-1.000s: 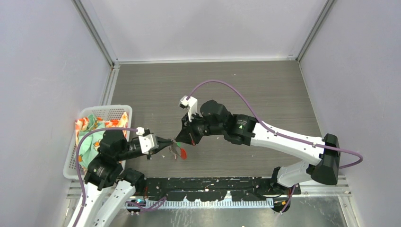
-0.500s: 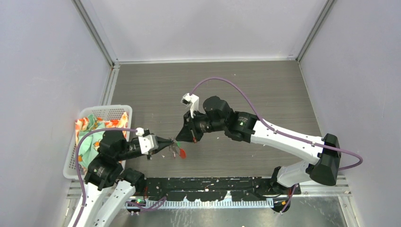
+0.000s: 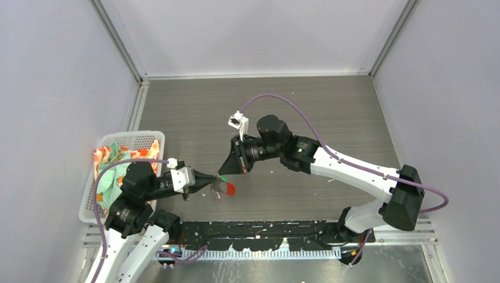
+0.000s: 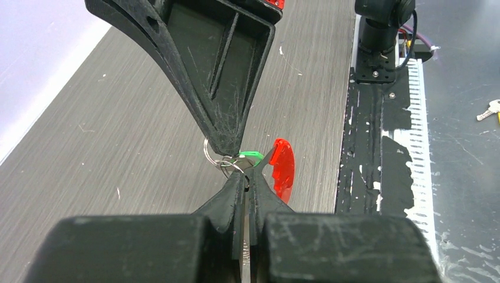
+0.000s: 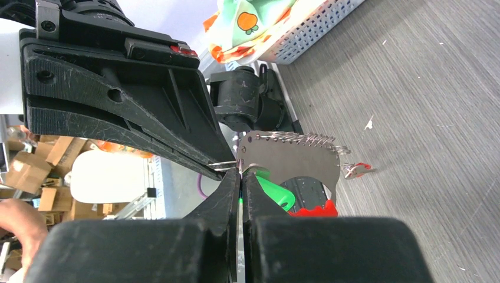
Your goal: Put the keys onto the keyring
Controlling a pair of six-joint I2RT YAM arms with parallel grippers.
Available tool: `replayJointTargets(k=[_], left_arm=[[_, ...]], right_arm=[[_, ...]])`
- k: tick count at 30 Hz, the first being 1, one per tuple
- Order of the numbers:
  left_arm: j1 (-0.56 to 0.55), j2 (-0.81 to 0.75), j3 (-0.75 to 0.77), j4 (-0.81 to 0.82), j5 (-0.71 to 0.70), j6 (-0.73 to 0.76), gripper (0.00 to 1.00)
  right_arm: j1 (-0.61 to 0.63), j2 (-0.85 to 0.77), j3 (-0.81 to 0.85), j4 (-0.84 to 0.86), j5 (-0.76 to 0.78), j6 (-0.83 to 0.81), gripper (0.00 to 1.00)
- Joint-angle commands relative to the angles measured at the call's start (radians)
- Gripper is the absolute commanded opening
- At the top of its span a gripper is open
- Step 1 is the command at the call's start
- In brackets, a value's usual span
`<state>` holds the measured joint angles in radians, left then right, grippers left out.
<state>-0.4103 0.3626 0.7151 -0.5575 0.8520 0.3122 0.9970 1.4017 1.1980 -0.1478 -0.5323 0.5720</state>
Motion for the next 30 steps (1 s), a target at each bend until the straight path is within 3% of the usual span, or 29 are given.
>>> replayJointTargets(k=[1, 13, 23, 30], left_arm=[[-0.004, -0.019, 0.024, 0.091, 0.108, -0.041, 0.01], [-0.004, -0.033, 0.021, 0.094, 0.111, -0.039, 0.00], [-0.004, -0.044, 0.026, 0.142, 0.158, -0.078, 0.00], [-0.004, -0.019, 0.054, 0.149, 0.188, -0.073, 0.00]], right_arm=[[-0.021, 0.000, -0.021, 0.113, 0.002, 0.043, 0.01], [-0.034, 0.009, -0.018, 0.085, -0.086, 0.066, 0.01], [-0.061, 0.000, -0.002, 0.082, -0.174, 0.089, 0.07], [-0.076, -0.010, 0.037, -0.001, -0.246, 0.037, 0.07]])
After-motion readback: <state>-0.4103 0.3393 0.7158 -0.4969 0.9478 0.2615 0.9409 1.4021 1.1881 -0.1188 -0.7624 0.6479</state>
